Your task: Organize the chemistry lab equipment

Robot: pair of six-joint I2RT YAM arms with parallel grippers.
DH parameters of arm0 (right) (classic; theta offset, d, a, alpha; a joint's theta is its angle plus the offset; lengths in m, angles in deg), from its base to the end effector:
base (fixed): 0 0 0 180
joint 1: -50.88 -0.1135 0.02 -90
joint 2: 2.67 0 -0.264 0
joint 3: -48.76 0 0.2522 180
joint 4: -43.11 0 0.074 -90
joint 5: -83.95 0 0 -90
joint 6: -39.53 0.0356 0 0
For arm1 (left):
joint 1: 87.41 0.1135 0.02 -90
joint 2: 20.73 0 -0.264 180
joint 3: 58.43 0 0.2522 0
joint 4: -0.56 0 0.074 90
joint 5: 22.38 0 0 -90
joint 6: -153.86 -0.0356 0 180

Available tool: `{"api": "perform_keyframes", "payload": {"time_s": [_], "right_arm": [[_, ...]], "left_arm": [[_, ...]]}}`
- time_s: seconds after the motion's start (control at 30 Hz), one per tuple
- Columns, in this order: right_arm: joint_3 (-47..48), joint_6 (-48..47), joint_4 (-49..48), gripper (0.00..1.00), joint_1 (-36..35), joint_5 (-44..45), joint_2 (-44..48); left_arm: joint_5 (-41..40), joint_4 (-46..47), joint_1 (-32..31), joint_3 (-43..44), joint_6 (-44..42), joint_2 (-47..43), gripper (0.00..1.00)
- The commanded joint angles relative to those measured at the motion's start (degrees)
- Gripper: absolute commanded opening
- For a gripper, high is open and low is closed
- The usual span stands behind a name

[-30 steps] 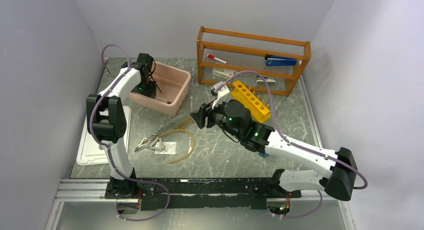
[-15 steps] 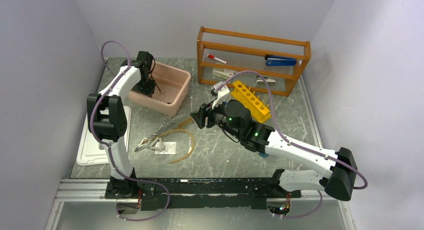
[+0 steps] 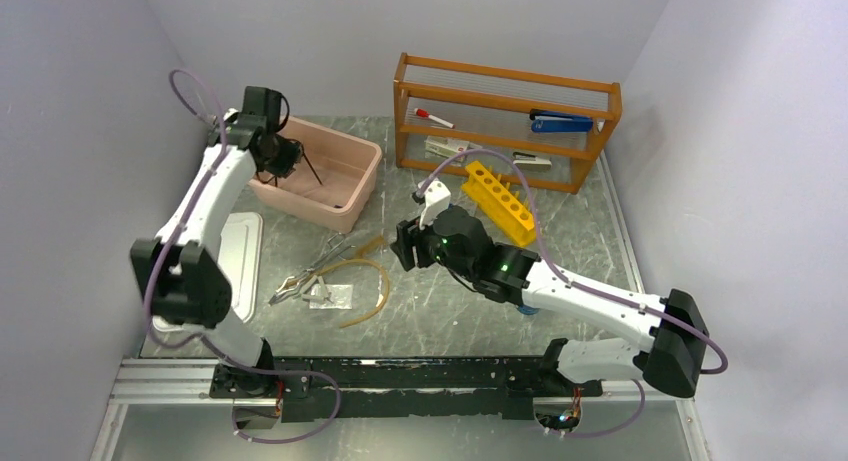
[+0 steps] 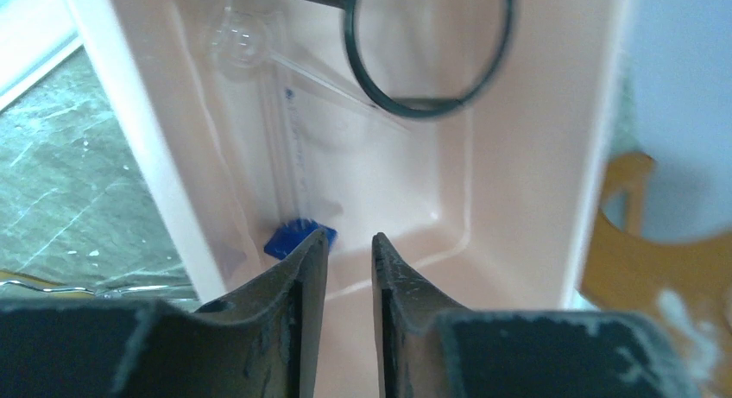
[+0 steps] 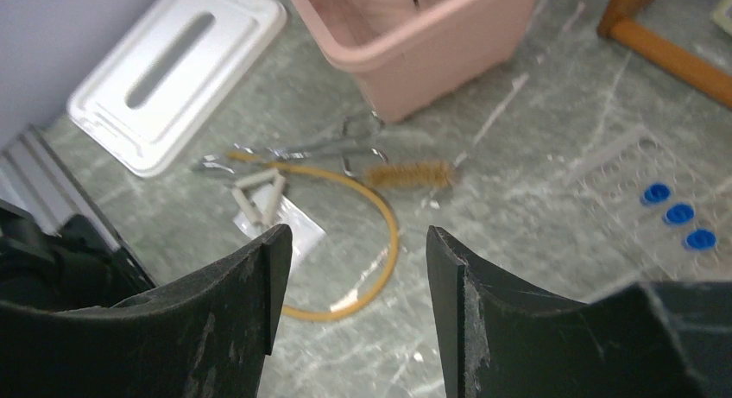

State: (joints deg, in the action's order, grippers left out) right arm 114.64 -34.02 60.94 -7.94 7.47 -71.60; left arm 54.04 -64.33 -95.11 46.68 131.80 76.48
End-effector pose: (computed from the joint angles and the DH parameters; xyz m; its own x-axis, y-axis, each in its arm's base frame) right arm 0.1513 0.2339 0.3077 -0.3805 -0.0970 -0.9197 -0.6371 0.7484 0.1847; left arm 0.3600 -0.0402 0.3190 -0.3153 -0.8664 -0.3871 -0.7689 0.4724 -0.4310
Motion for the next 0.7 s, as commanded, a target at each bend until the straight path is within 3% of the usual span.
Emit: {"api": "perform_keyframes", "payload": {"time_s": [0.0,0.17,0.3,0.43,0.57,0.67], "right_arm": [[0.31,0.55,12.6,0.63,0.07,2.45,-1.42],[-0.59,4.6,21.08,0.63,-0.22,1.94,-1.99],[-2.25,10.47,21.09,0.63,-0.23,2.63,0.64],[-2.38,16.2,18.54,0.62,0.29,5.66,1.79],[0.42,23.31,22.41,0.59,3.42,9.08,-1.71],[-0.57,25.49,21.44,0.57,9.0,5.12,-2.71]], "left_arm": [[7.86,10.73,0.22,-8.75,-10.26,-13.45,0.26],[14.06,23.34,0.22,-19.91,-23.92,-27.76,0.35],[26.32,30.81,0.17,-25.35,-40.81,-34.34,0.53],[36.86,35.41,-0.93,-29.95,-46.2,-37.85,0.74],[32.73,31.84,-8.86,-27.63,-52.67,-37.6,0.81],[30.58,31.11,-16.06,-27.86,-55.31,-36.93,0.83]]}}
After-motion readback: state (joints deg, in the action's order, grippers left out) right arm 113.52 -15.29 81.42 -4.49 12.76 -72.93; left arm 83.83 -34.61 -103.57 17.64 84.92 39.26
